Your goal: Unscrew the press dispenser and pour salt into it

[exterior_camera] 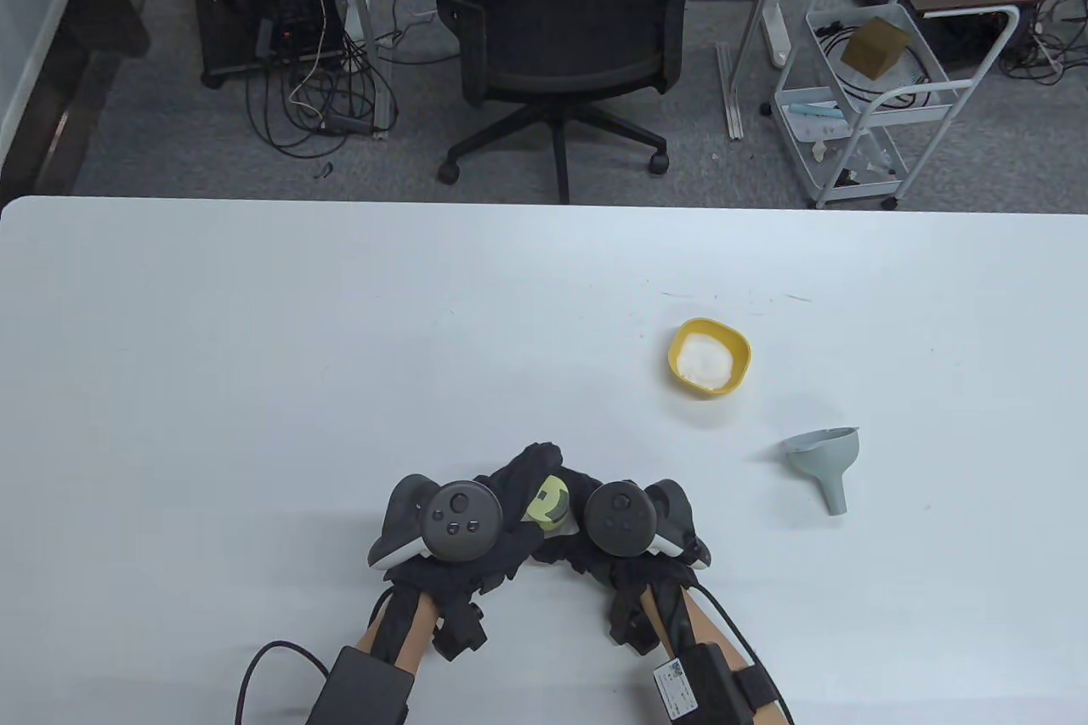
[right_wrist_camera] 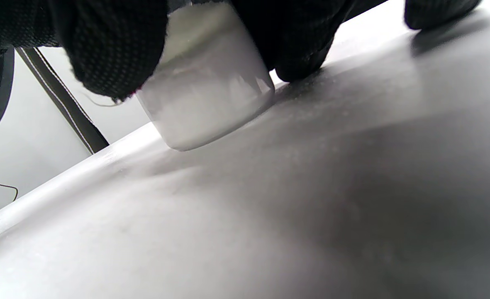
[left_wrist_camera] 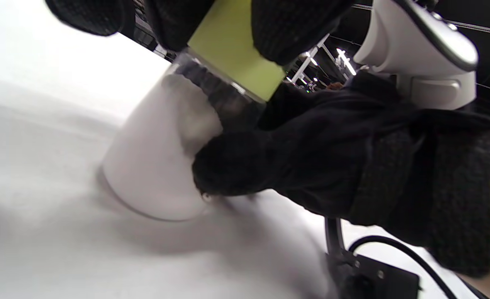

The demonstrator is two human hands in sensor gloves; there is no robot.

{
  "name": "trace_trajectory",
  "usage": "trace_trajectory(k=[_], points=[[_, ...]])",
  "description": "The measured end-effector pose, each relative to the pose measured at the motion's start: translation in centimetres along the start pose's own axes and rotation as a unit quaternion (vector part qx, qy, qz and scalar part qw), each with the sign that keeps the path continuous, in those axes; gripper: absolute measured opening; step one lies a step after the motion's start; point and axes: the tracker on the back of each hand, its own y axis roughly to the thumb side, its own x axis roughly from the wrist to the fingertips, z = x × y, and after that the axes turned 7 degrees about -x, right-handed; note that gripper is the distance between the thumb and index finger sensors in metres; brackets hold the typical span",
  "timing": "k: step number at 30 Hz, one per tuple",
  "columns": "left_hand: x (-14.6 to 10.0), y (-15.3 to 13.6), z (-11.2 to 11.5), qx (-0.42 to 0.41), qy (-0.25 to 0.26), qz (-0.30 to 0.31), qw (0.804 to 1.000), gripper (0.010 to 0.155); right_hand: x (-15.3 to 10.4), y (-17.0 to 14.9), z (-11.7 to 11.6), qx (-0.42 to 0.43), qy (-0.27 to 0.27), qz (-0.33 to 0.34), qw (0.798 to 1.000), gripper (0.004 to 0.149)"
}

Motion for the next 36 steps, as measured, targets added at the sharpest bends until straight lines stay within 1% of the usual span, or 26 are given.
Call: trace_trajectory(k=[3, 13, 19, 25, 27, 28, 29, 31, 32, 33, 36], points=[[0.0, 0.0, 0.0, 0.004, 0.001, -0.002, 1.0, 0.089, 0.0, 0.0, 0.0, 0.0, 0.0, 0.0, 1.0, 0.089], [-0.1, 0.1, 0.1, 0.036, 0.031, -0.019, 0.999, 0.092, 0.0, 0.0, 0.0, 0.0, 0.0, 0.0, 1.0, 0.089], [-0.3, 0.2, 0.5, 0.065, 0.081, -0.045, 0.994, 0.096, 0.0, 0.0, 0.0, 0.0, 0.0, 0.0, 1.0, 0.089], [-0.3, 0.3, 1.2, 0.092, 0.115, -0.082, 0.986, 0.099, 0.0, 0.0, 0.0, 0.0, 0.0, 0.0, 1.0, 0.089], [-0.4, 0.1, 1.1, 0.089, 0.111, -0.102, 0.985, 0.1, 0.0, 0.0, 0.0, 0.001, 0.001, 0.001, 1.0, 0.089], [-0.4, -0.1, 1.0, 0.071, 0.103, -0.115, 0.985, 0.104, 0.0, 0.0, 0.0, 0.001, 0.001, 0.001, 1.0, 0.089], [-0.4, -0.2, 0.8, 0.057, 0.095, -0.115, 0.987, 0.109, 0.0, 0.0, 0.0, 0.001, 0.001, 0.001, 1.0, 0.089], [-0.5, -0.6, 0.3, 0.008, 0.068, -0.093, 0.993, 0.119, 0.0, 0.0, 0.0, 0.0, 0.001, 0.001, 1.0, 0.089], [-0.4, -0.7, 0.2, -0.011, 0.052, -0.077, 0.996, 0.12, 0.0, 0.0, 0.0, 0.0, 0.001, 0.001, 1.0, 0.089], [-0.4, -0.9, 0.0, -0.033, 0.032, -0.059, 0.997, 0.119, 0.0, 0.0, 0.0, 0.0, 0.001, 0.001, 1.0, 0.089], [-0.2, -0.9, -0.1, -0.044, 0.008, -0.045, 0.998, 0.107, 0.0, 0.0, 0.0, 0.001, 0.001, 0.001, 1.0, 0.089]])
